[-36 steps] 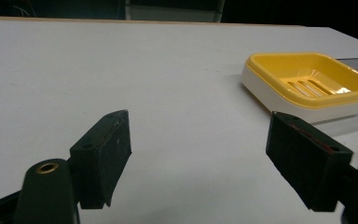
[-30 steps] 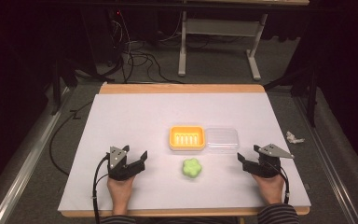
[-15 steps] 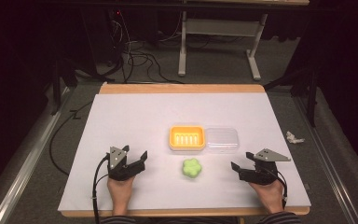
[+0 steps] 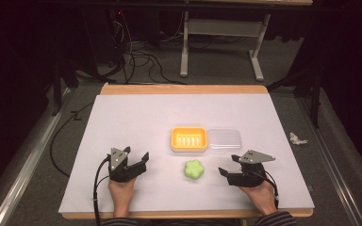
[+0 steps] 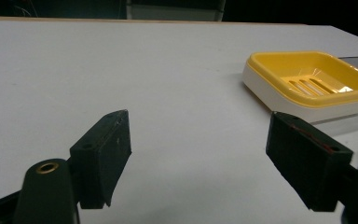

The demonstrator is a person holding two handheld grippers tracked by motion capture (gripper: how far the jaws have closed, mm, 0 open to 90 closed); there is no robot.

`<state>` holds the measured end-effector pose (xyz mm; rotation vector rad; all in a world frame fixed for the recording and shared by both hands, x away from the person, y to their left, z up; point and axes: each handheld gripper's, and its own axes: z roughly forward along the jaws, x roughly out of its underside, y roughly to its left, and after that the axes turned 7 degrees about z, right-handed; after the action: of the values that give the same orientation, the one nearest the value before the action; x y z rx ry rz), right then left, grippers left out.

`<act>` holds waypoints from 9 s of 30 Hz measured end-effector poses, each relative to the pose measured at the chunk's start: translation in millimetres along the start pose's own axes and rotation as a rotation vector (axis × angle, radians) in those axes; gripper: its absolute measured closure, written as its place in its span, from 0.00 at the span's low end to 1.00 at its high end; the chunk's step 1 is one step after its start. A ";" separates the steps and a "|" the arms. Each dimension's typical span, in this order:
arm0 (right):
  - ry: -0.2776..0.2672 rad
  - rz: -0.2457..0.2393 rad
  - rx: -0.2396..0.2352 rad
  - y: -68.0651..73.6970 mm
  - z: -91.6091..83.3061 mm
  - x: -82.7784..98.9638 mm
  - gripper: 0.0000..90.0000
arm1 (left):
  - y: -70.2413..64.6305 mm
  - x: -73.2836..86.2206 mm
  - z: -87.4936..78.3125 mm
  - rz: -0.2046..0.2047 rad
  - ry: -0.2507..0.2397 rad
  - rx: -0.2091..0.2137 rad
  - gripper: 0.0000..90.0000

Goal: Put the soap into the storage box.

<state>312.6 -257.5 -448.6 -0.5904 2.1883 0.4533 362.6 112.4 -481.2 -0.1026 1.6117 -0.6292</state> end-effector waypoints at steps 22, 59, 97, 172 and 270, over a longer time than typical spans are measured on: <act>0.124 -0.091 -0.124 37.4 42.5 -25.9 0.24 | 0.9 -0.4 0.4 -0.004 0.001 -0.006 0.25; 0.330 -0.171 -0.103 66.0 94.3 -39.5 0.27 | 1.8 -1.5 -0.6 -0.019 -0.009 -0.005 0.25; 0.253 -0.194 -0.150 51.9 72.4 -46.9 0.29 | 3.1 -2.6 -1.2 -0.034 -0.013 -0.006 0.25; 0.241 -0.017 -0.120 -3.9 100.7 -130.3 0.30 | 4.3 -3.4 -1.5 -0.046 -0.018 -0.011 0.25; 0.032 -0.044 -0.075 -6.7 69.8 -109.1 0.34 | 1.4 0.1 1.2 0.002 -0.001 -0.049 0.27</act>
<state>420.9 -199.7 -406.7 -0.6894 2.1920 0.5074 364.2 113.1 -481.9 -0.1374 1.6266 -0.5884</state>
